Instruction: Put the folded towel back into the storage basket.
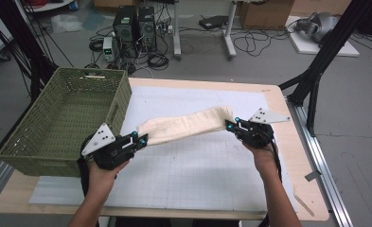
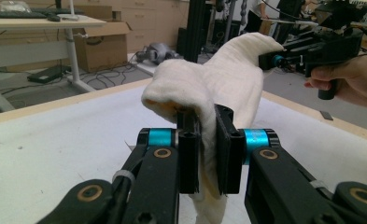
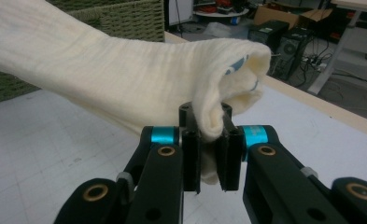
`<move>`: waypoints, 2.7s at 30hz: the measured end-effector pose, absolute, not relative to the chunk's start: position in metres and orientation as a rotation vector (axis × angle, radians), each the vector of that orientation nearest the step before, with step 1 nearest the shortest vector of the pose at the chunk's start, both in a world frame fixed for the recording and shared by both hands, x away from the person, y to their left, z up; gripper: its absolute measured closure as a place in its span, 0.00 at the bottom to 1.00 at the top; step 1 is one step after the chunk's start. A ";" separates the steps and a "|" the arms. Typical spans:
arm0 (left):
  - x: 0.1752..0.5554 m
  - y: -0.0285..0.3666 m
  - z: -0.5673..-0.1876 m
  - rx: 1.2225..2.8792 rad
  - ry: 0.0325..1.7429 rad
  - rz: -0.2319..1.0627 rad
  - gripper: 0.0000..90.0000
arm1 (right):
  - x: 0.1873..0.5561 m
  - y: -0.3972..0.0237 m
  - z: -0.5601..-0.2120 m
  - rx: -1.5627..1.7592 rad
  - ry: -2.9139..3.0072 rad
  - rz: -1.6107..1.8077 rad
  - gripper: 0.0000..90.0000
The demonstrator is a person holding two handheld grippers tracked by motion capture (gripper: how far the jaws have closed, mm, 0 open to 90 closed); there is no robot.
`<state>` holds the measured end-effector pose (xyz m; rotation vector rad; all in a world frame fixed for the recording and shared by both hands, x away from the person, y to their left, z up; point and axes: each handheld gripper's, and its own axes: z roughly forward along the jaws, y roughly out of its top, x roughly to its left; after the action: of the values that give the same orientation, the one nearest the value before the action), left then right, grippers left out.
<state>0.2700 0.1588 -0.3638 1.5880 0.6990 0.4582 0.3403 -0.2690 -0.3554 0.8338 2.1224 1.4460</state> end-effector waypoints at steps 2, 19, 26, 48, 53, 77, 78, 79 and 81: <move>0.269 0.161 -0.363 1.583 0.700 0.465 0.90 | 0.343 -0.266 -0.352 0.825 2.124 1.451 0.92; 0.261 0.185 -0.350 1.514 0.719 0.530 0.90 | 0.372 -0.235 -0.326 0.744 2.127 1.488 0.92; 0.258 0.193 -0.347 1.501 0.728 0.551 0.90 | 0.385 -0.218 -0.318 0.733 2.132 1.501 0.92; 0.247 0.222 -0.342 1.470 0.780 0.642 0.90 | 0.421 -0.160 -0.298 0.672 2.130 1.520 0.92; 0.245 0.228 -0.341 1.468 0.789 0.661 0.90 | 0.433 -0.140 -0.294 0.665 2.144 1.508 0.92; 0.236 0.260 -0.337 1.477 0.816 0.774 0.90 | 0.465 -0.070 -0.284 0.610 2.170 1.535 0.92; 0.236 0.262 -0.337 1.479 0.816 0.777 0.90 | 0.465 -0.070 -0.284 0.610 2.170 1.535 0.92; 0.235 0.264 -0.337 1.479 0.818 0.782 0.90 | 0.466 -0.068 -0.284 0.610 2.170 1.536 0.92; 0.234 0.268 -0.338 1.482 0.817 0.792 0.90 | 0.469 -0.060 -0.285 0.607 2.178 1.544 0.92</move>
<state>0.2335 0.2675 -0.3375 1.4822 0.8172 0.7916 0.4693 -0.0603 -0.2850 0.6074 2.1783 1.5437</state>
